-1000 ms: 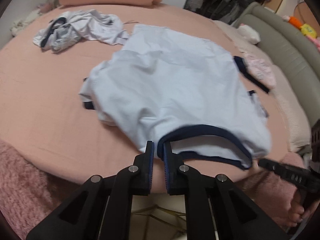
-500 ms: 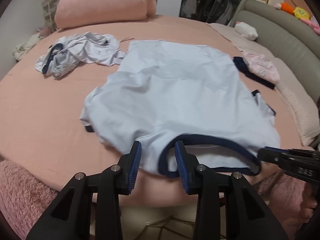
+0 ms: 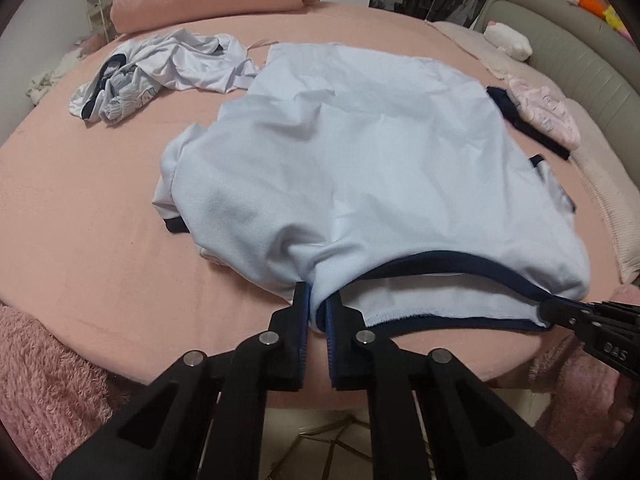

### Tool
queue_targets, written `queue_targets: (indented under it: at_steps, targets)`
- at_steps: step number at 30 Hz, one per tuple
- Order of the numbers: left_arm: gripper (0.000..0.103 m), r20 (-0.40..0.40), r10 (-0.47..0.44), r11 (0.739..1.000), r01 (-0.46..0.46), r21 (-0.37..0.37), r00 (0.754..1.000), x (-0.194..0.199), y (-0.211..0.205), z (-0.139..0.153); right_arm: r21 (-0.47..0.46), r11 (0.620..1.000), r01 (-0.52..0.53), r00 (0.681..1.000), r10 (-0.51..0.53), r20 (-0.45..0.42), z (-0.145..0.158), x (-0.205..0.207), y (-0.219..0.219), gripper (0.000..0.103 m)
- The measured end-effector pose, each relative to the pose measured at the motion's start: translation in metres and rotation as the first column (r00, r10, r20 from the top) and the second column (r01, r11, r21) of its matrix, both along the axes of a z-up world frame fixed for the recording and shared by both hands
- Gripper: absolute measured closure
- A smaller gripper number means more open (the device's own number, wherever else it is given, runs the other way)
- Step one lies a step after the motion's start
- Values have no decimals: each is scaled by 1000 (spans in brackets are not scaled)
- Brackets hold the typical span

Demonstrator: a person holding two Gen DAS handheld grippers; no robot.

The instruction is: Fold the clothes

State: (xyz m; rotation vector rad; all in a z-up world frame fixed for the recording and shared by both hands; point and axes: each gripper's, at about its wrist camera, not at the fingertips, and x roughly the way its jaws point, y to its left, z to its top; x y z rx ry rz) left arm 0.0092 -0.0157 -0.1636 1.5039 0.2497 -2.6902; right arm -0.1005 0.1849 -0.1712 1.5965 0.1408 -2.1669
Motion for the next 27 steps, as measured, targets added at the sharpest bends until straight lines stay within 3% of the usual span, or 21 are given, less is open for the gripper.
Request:
queue_targets:
  at_steps: [5, 9, 11, 14, 18, 20, 21, 23, 27]
  targets:
    - [95, 22, 6, 1000, -7, 26, 1000, 5, -1, 8, -50, 999, 11, 1000, -12, -3, 9, 4, 10, 97]
    - [95, 106, 15, 998, -21, 56, 994, 6, -2, -5, -63, 998, 11, 1000, -10, 28, 7, 5, 13, 97]
    - [94, 180, 11, 992, -34, 121, 984, 7, -6, -23, -38, 999, 5, 999, -4, 33, 5, 7, 12, 97]
    - [93, 197, 26, 976, -67, 208, 980, 9, -18, -29, 107, 994, 7, 999, -3, -34, -3, 10, 9, 97]
    - [90, 215, 13, 956, -75, 283, 977, 14, -24, -21, 87, 996, -14, 1000, 15, -17, 2, 16, 9, 96]
    - [86, 236, -39, 911, -63, 408, 971, 10, -22, -18, 64, 998, -22, 1000, 23, -2, 4, 19, 11, 95]
    - [80, 232, -55, 904, -50, 425, 971, 6, -19, -16, 53, 998, -23, 1000, 23, 1, 5, 20, 12, 95]
    - [68, 229, -74, 921, -21, 389, 970, -5, -12, -19, 37, 999, -23, 1000, 23, -8, 10, 23, 12, 93]
    - [66, 227, -112, 948, 36, 315, 967, -27, 2, -23, -113, 993, -31, 997, 22, -75, 41, 20, 9, 85]
